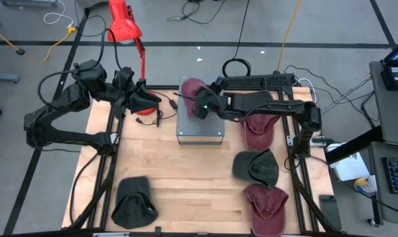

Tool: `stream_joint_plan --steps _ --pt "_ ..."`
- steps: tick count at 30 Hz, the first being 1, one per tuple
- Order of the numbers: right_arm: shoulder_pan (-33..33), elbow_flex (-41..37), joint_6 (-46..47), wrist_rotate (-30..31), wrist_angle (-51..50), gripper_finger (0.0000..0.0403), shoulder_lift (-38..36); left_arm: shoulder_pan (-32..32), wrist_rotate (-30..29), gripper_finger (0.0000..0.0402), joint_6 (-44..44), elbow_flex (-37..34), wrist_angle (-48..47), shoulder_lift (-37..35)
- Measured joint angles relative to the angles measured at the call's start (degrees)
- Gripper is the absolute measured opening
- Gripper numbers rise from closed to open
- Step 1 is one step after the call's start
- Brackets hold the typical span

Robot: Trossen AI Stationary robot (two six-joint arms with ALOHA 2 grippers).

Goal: Pick & Place hat
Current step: Put the left red cap on the shelf

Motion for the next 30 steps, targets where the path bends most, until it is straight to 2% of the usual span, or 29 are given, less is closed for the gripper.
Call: stream_joint_plan --steps 5,9,17,20,23,26,28,30 --pt "1.1 0.0 0.6 -0.2 -5.0 0.0226 -1.1 0.0 0.0 0.0150 0.1 0.0 0.0 0.0" --pt "1.5 0.0 3.1 -3.2 -8.9 0.0226 -1.6 0.0 0.0 0.0150 0.1 0.0 0.0 0.0" --pt "4.1 0.0 4.5 -2.0 -12.3 0.0226 -2.5 0.0 1.2 0.0150 0.1 0.0 0.0 0.0" --pt "5.0 0.1 7.0 -4.5 -14.0 0.0226 -3.2 0.0 2.2 0.0150 0.2 0.0 0.0 0.0" --pt "5.9 -0.1 10.5 -4.6 -18.7 0.0226 -3.8 0.0 3.0 0.0150 0.2 0.0 0.0 0.0" --pt "6.9 0.0 12.3 -4.5 -19.3 0.0226 -4.2 0.0 3.0 0.0150 0.2 0.0 0.0 0.0" --pt "7.5 0.0 11.7 -6.3 -19.4 0.0226 -4.8 0.0 3.0 0.0150 0.4 0.0 0.0 0.0" --pt "7.8 -0.1 9.7 -10.5 -17.7 0.0226 -5.5 0.0 3.0 0.0150 0.8 0.0 0.0 0.0"
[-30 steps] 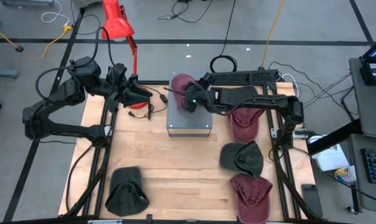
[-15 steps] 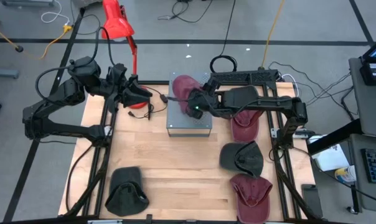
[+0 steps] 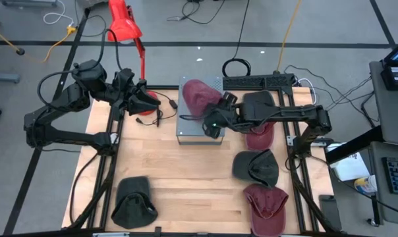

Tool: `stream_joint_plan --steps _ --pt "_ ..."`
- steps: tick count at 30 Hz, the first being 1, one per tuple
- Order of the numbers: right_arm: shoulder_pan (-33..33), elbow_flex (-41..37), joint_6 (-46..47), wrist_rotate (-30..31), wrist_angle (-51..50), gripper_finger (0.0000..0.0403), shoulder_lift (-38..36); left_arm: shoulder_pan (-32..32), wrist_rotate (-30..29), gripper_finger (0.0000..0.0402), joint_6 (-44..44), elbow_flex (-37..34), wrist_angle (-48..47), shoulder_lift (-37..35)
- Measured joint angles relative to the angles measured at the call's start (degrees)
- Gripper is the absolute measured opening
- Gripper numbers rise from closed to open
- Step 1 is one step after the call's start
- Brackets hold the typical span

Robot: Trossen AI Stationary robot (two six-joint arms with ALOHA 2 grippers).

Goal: Pick & Place hat
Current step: Put the left red cap on the shelf

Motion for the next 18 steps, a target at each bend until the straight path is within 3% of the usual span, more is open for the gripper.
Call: stream_joint_plan --steps 3,10,18 --pt "-0.1 0.2 -4.1 -8.6 4.2 0.0226 -0.3 0.0 0.0 0.0150 0.6 0.0 0.0 0.0" --pt "-1.5 0.2 -16.9 -22.1 6.5 0.0226 1.2 0.0 0.0 0.0150 1.1 0.0 0.0 0.0" --pt "-5.0 0.1 -25.0 -22.3 7.4 0.0226 4.6 0.0 0.0 0.0150 2.3 0.0 0.0 0.0"
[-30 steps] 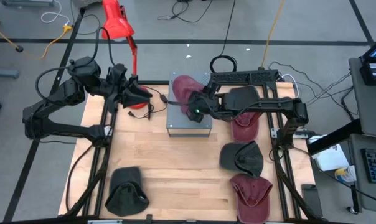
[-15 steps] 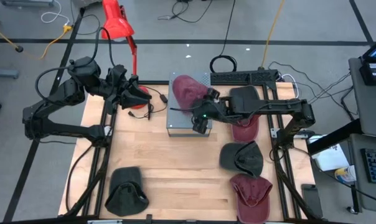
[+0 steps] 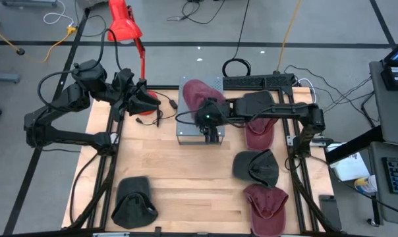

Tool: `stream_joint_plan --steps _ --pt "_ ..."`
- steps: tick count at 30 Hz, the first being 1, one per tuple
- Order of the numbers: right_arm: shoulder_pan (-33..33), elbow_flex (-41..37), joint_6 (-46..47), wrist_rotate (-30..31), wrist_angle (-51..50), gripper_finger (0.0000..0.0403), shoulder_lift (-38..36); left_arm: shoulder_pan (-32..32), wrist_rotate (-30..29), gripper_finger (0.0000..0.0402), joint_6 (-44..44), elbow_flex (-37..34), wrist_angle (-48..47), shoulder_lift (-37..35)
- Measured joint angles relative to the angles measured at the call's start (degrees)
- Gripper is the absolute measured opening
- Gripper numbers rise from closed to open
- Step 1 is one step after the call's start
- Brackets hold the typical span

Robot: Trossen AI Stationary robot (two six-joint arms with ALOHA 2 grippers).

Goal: Pick & Place hat
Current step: Put the left red cap on the shelf

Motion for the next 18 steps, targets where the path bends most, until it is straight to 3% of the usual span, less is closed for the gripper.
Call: stream_joint_plan --steps 6,14,18 --pt "-2.9 -0.1 -3.4 4.4 3.9 0.0226 1.5 0.0 0.0 0.0150 -0.1 0.0 0.0 0.0" --pt "-5.3 0.0 -3.0 4.2 11.6 0.0226 1.4 0.0 0.0 0.0150 0.0 0.0 0.0 0.0" --pt "-5.2 0.0 -1.0 -2.0 13.7 0.0226 1.4 0.0 0.0 0.0150 -0.1 0.0 0.0 0.0"
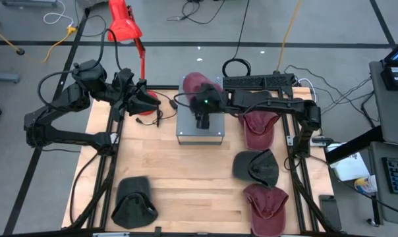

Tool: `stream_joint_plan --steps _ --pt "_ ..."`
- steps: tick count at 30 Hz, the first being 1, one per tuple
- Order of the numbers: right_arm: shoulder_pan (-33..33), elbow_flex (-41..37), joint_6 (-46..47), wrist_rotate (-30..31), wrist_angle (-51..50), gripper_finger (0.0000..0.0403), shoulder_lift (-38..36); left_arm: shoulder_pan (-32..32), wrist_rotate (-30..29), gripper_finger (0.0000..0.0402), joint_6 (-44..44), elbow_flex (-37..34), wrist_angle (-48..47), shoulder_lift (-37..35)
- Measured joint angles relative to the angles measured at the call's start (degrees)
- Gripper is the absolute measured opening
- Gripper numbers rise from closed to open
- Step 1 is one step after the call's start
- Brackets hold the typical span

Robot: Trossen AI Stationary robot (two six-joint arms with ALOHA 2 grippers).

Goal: Pick & Place hat
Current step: Put the left red cap on the shelf

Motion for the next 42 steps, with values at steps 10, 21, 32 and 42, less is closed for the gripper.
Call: stream_joint_plan --steps 10,21,32,42 --pt "-1.1 0.1 14.2 -1.3 5.0 0.0226 -3.6 0.0 0.0 0.0150 0.0 0.0 0.0 0.0" --pt "-13.7 0.0 21.4 4.9 4.8 0.0226 -7.9 0.0 -14.8 0.0150 -0.6 0.0 0.1 0.3" --pt "-23.9 0.0 20.7 1.8 4.3 0.0226 -8.0 0.0 -37.7 0.0149 -10.3 0.0 -5.2 6.9" --pt "-27.0 0.0 14.5 1.8 4.3 0.0226 -8.0 0.0 -49.1 0.0149 -19.9 0.0 -6.5 15.6"
